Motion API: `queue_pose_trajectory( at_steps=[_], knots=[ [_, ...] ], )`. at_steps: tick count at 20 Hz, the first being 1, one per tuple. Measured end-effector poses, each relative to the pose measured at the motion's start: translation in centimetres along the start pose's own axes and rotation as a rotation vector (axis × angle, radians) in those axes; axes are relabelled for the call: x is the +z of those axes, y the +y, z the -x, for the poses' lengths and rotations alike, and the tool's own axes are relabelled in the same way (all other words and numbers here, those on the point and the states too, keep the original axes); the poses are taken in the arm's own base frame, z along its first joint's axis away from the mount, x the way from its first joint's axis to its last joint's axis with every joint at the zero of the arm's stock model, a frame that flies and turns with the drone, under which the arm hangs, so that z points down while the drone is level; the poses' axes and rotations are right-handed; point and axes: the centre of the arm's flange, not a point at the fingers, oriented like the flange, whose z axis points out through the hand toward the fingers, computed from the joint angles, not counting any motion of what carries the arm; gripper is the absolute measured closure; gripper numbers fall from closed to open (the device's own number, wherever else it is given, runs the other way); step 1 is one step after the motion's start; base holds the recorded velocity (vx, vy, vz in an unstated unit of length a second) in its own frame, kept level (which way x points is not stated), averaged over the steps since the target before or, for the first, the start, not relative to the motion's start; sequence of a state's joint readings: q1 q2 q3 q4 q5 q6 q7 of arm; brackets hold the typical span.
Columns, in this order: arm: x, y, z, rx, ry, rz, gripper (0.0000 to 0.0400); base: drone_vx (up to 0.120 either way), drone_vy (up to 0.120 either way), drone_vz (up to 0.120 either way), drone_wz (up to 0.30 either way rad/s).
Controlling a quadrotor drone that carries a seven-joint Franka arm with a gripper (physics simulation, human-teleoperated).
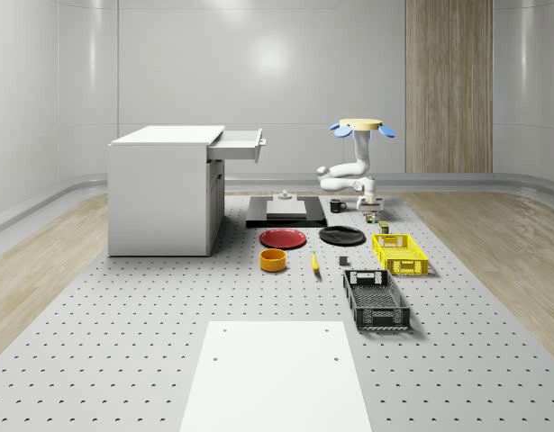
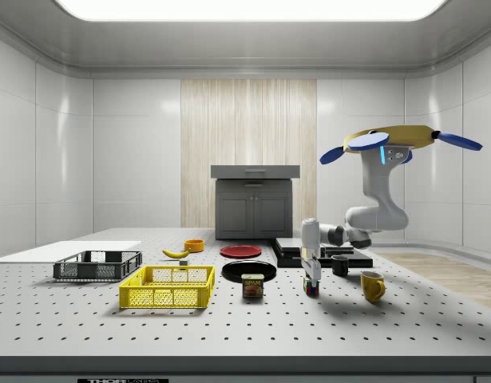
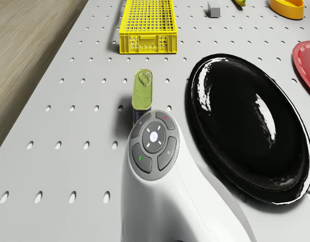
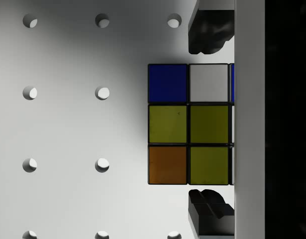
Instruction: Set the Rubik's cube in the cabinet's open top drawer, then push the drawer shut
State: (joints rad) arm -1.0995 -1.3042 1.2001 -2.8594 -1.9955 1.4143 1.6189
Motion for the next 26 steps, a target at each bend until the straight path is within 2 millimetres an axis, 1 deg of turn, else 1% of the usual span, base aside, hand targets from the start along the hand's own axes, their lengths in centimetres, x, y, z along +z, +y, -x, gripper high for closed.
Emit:
queue_pose_trajectory(
  at_steps=[7,11,16,19,23,26],
  knots=[
    [1.4,0.0,0.0,0.000,0.000,0.000,0.0000,0.000,0.000,0.000,0.000],
    [1.8,0.0,0.0,0.000,0.000,0.000,0.0045,0.000,0.000,0.000,0.000],
    [2.0,0.0,0.0,0.000,0.000,0.000,0.0066,0.000,0.000,0.000,0.000],
    [1.5,0.0,0.0,0.000,0.000,0.000,0.0071,0.000,0.000,0.000,0.000],
    [0.1,0.0,0.0,0.000,0.000,0.000,0.0074,0.000,0.000,0.000,0.000],
    [-1.2,0.0,0.0,0.000,0.000,0.000,0.0074,0.000,0.000,0.107,0.000]
  ],
)
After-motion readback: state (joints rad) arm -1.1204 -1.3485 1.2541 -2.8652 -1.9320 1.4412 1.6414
